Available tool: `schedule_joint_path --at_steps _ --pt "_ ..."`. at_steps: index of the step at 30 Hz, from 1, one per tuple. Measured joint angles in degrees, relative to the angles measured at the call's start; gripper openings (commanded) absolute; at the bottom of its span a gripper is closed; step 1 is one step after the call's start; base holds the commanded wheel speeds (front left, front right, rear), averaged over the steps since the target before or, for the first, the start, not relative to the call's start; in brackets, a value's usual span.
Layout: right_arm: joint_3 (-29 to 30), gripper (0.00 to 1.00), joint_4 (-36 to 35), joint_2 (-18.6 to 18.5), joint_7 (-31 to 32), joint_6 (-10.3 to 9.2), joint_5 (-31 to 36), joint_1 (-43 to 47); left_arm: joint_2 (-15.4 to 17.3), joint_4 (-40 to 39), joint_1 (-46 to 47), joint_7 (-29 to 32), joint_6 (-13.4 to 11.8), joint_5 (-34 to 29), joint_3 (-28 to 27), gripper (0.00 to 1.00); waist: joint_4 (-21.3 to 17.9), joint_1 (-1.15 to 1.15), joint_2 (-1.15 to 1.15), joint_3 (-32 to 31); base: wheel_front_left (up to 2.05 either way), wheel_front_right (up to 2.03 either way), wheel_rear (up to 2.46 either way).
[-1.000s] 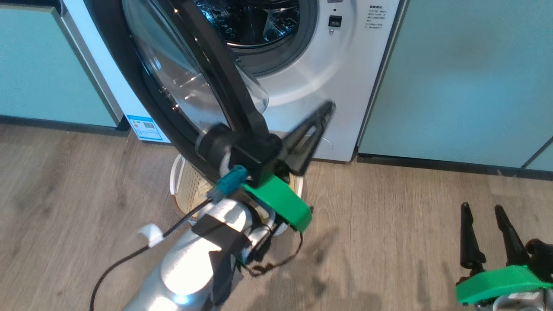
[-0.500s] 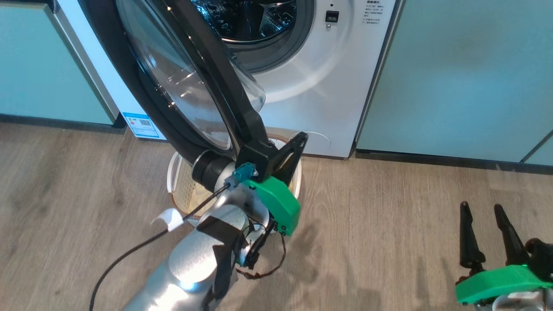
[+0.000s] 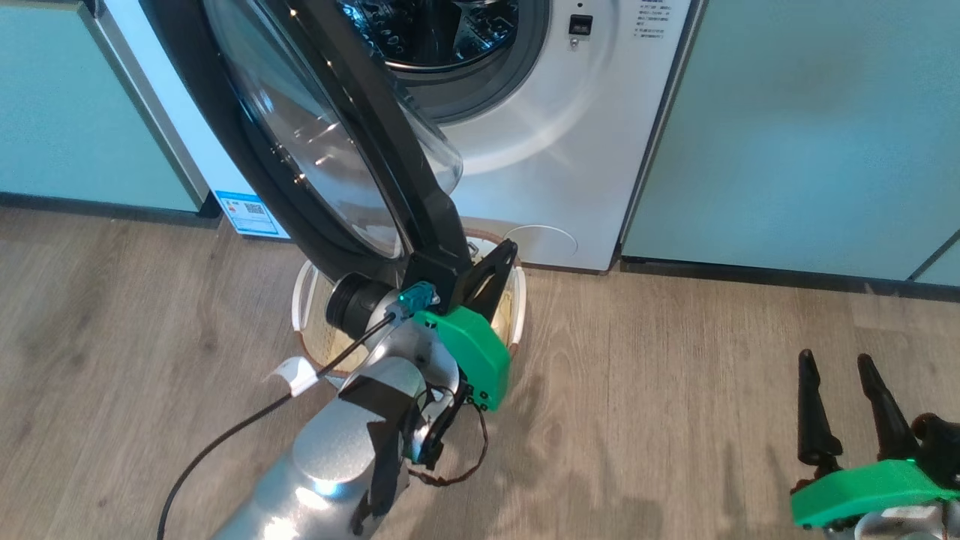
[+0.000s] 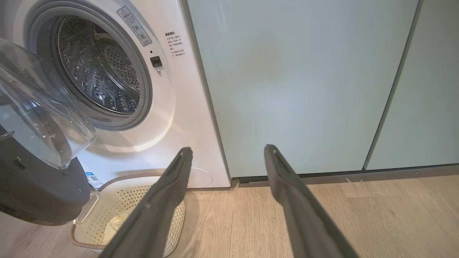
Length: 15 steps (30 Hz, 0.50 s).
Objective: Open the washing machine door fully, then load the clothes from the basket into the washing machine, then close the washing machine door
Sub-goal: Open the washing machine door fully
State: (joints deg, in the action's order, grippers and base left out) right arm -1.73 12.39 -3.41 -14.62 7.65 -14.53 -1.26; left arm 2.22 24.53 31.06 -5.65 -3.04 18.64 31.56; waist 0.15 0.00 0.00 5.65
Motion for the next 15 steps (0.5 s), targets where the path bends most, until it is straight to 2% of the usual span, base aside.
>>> schedule_joint_path --at_steps 15 --pt "1.7 1.0 -1.96 0.23 -0.01 0.0 1.53 0.8 -0.25 -0.92 -0.64 -0.97 -1.21 0.09 1.24 0.0 2.21 0.0 0.0 0.16 0.0 0.0 0.0"
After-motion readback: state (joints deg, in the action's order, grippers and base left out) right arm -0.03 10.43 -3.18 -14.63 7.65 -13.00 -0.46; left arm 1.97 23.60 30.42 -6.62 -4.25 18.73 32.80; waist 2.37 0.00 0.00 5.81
